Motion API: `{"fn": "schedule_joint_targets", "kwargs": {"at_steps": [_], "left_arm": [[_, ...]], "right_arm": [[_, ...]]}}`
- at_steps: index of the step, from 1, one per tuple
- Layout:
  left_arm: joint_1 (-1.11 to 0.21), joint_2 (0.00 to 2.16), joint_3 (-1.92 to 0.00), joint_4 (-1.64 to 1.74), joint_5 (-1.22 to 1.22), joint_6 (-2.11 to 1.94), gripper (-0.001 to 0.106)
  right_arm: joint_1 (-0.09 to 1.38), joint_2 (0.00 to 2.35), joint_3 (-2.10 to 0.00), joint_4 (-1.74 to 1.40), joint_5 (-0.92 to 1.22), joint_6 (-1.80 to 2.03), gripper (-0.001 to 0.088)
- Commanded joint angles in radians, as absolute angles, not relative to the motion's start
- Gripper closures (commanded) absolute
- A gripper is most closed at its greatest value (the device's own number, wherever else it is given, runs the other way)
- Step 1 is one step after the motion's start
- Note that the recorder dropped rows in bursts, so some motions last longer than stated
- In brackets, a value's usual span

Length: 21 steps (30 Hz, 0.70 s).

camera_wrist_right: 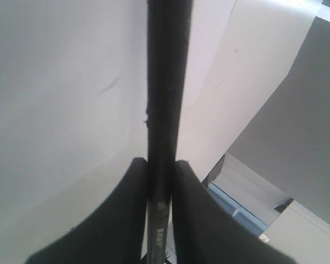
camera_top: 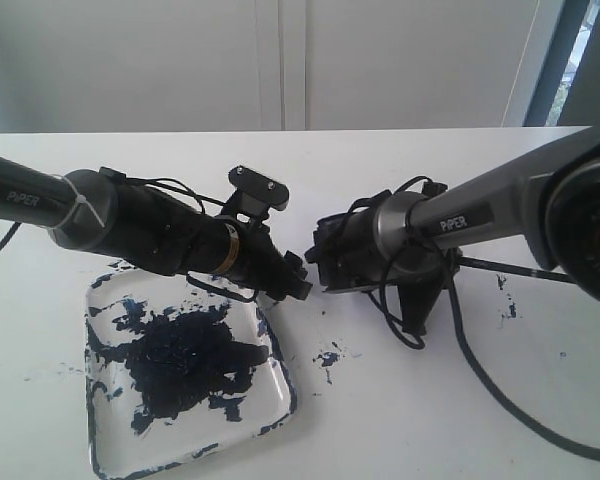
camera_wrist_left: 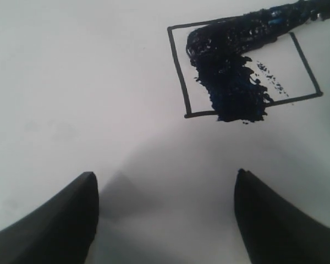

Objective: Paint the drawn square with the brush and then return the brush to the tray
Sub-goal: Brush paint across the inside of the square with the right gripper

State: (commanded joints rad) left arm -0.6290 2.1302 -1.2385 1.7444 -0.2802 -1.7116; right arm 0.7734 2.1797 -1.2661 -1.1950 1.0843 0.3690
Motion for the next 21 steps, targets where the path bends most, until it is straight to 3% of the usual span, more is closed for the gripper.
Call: {"fn": "schedule_joint_targets", "kwargs": {"at_steps": [21], "left_arm": [[-0.629,2.13,-1.238,1.744,-0.283,-1.727,0.033]], "right_arm": [[0.826,2.176,-1.273,-1.175,1.078,0.362,0.0868]]}}
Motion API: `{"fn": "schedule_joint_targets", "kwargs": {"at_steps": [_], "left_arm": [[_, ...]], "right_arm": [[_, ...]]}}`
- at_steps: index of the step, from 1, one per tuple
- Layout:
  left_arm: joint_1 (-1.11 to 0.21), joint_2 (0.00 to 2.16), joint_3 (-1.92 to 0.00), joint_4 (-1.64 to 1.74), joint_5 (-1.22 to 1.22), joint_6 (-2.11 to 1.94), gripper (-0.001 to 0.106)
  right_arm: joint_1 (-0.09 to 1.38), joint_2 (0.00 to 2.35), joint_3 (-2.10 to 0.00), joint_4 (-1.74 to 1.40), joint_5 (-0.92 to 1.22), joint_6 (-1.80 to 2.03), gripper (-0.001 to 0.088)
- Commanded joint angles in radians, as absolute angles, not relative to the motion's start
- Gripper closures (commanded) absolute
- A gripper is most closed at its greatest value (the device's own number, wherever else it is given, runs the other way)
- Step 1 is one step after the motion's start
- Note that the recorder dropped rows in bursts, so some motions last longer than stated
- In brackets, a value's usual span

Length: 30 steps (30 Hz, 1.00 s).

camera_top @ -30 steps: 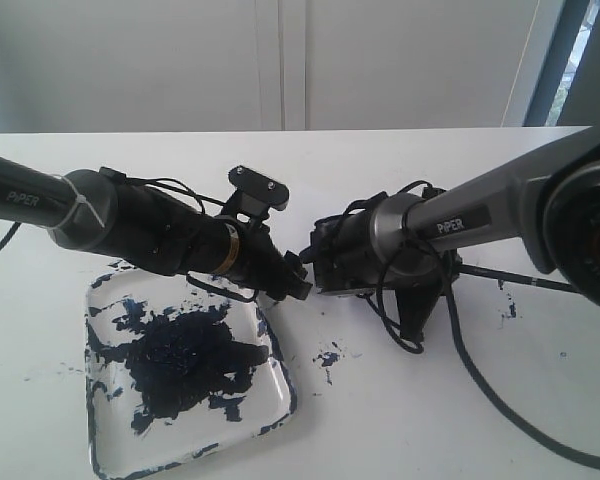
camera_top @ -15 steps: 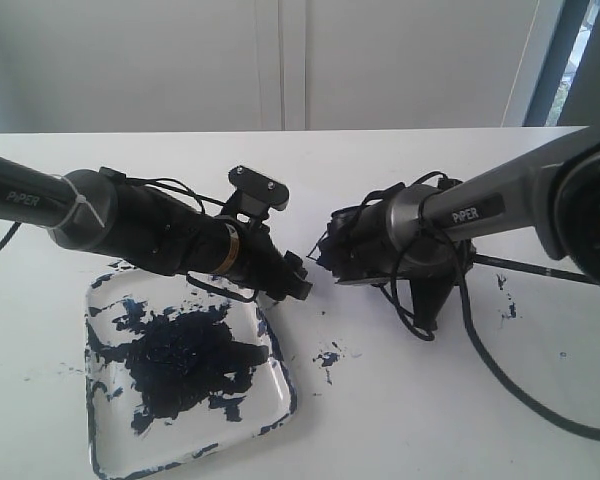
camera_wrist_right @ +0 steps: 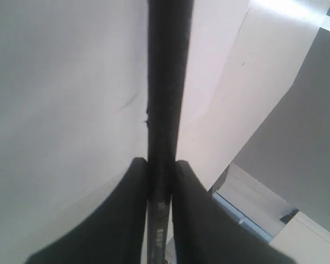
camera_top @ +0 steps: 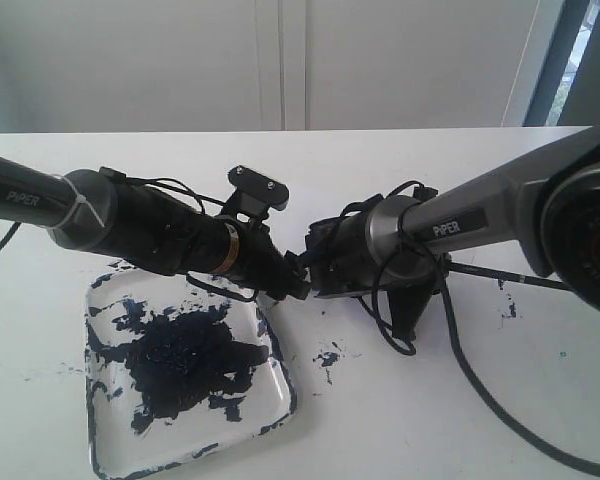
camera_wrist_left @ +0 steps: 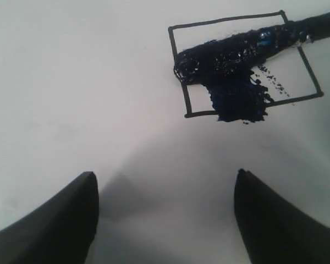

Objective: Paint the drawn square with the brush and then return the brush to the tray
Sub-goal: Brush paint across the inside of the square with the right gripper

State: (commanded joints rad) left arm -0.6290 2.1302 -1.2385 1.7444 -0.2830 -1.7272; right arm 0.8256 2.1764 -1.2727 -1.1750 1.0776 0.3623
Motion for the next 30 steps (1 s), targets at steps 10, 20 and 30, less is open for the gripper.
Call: {"fn": "schedule_joint_targets", "kwargs": {"at_steps": [10,20,30], "left_arm": [[-0.629,2.13,-1.238,1.744,-0.294,-1.727,0.033],[-0.629,2.13,-1.238,1.744,-0.294,-1.727,0.033],[-0.629,2.13,-1.238,1.744,-0.294,-1.727,0.033]], "right_arm": [[0.809,2.183,-1.341,-1.184,1.106,0.309,0.0868],[0.789,2.214,-1.343,-1.187,1.142,0.291,0.0868],[0.766,2.214,-1.36,-1.196,1.13,0.316,0.0868]]}}
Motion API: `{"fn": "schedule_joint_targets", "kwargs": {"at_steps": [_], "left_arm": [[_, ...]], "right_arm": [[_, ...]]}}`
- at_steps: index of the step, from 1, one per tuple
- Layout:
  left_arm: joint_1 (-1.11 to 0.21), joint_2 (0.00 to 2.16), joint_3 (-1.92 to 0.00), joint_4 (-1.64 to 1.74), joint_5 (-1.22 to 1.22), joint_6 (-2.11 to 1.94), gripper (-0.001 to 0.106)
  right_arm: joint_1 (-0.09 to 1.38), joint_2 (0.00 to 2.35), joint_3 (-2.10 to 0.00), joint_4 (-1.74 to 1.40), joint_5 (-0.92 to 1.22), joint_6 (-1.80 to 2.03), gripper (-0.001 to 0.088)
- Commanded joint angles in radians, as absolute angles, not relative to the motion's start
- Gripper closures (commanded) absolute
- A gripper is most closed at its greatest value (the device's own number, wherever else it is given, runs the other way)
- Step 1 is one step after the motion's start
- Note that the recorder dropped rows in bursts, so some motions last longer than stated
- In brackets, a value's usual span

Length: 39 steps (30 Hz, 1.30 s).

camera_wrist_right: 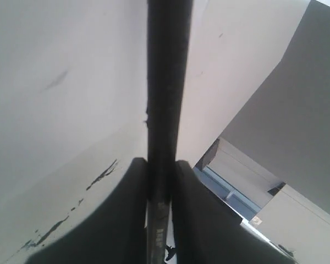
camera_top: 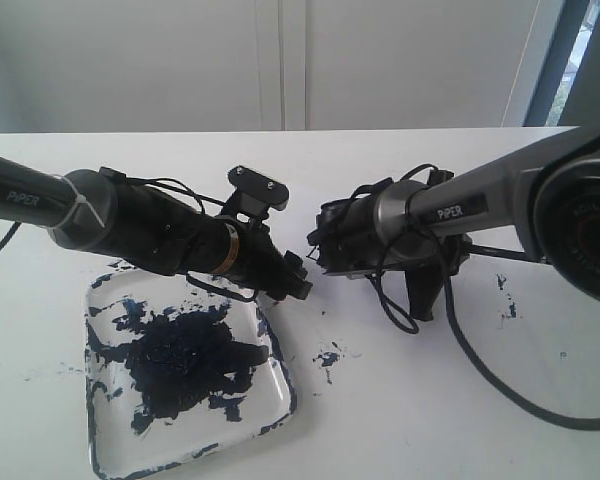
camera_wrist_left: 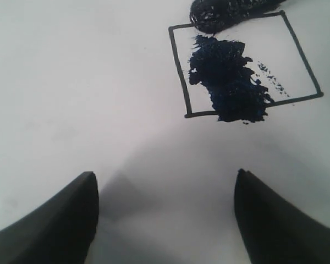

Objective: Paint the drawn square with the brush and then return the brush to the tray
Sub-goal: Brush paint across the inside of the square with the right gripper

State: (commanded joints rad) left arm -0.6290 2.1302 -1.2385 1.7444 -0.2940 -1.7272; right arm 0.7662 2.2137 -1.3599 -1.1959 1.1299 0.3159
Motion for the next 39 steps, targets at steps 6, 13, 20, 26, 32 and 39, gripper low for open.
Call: {"fn": "schedule_joint_targets", "kwargs": {"at_steps": [6,13,20,26,32,39], "left_arm": [[-0.629,2.13,-1.238,1.744,-0.294,-1.727,0.033],[-0.629,2.13,-1.238,1.744,-0.294,-1.73,0.033],[-0.629,2.13,-1.238,1.744,-0.297,-1.731,0.033],[-0.629,2.13,-1.238,1.744,-0.3,-1.731,0.033],[-0.629,2.13,-1.238,1.744,-0.3,-1.731,0.033],[-0.629,2.13,-1.238,1.744,-0.3,-1.731,0.033]], "right_arm": [[0.77,2.214,-1.363,-1.151,1.116,0.288,0.0868],[0.807,2.214,-1.363,-1.113,1.102,0.253,0.0868],[0.807,2.217,-1.363,-1.121,1.106,0.246,0.0868],[0.802,2.253,-1.364,-1.16,1.143,0.246,0.0868],[0.793,2.267,-1.364,-1.205,1.16,0.307,0.0868],[0.769,2.267,-1.364,-1.22,1.176,0.321,0.0868]]}}
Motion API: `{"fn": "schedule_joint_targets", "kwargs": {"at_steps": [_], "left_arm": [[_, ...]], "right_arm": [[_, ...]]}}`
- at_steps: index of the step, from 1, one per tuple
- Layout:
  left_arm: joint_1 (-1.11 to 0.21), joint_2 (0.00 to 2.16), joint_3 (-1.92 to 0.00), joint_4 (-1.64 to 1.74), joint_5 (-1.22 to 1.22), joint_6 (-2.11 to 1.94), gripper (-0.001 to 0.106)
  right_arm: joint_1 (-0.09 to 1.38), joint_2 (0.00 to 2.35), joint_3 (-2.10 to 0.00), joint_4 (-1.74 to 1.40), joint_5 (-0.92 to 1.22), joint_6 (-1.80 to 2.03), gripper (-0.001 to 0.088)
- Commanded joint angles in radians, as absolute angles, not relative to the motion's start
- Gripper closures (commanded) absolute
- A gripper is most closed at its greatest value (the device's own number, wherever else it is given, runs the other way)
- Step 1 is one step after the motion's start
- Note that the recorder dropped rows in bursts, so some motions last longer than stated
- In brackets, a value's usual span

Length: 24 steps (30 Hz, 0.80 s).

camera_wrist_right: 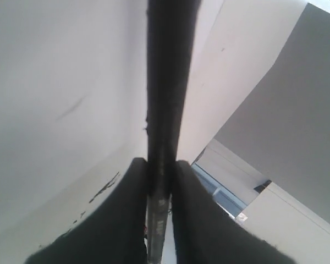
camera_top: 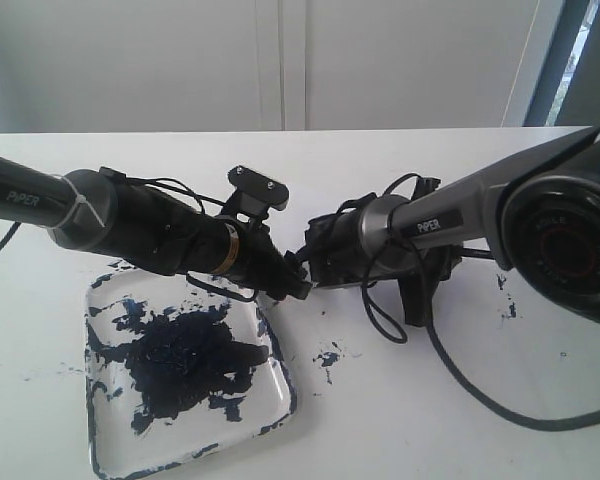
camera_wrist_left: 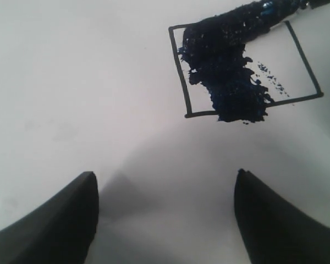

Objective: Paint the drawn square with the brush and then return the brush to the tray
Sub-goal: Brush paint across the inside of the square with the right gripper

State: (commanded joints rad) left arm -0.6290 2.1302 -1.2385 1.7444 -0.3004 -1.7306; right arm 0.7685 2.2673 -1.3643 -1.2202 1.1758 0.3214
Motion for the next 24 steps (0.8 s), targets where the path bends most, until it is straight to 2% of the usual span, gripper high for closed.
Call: {"fn": "schedule_joint_targets", "kwargs": {"at_steps": [24], "left_arm": [[-0.629,2.13,-1.238,1.744,-0.285,-1.731,0.033]], "right_arm": [[0.818,2.245,-1.358,-1.044,1.221,0.233,0.0868]]}}
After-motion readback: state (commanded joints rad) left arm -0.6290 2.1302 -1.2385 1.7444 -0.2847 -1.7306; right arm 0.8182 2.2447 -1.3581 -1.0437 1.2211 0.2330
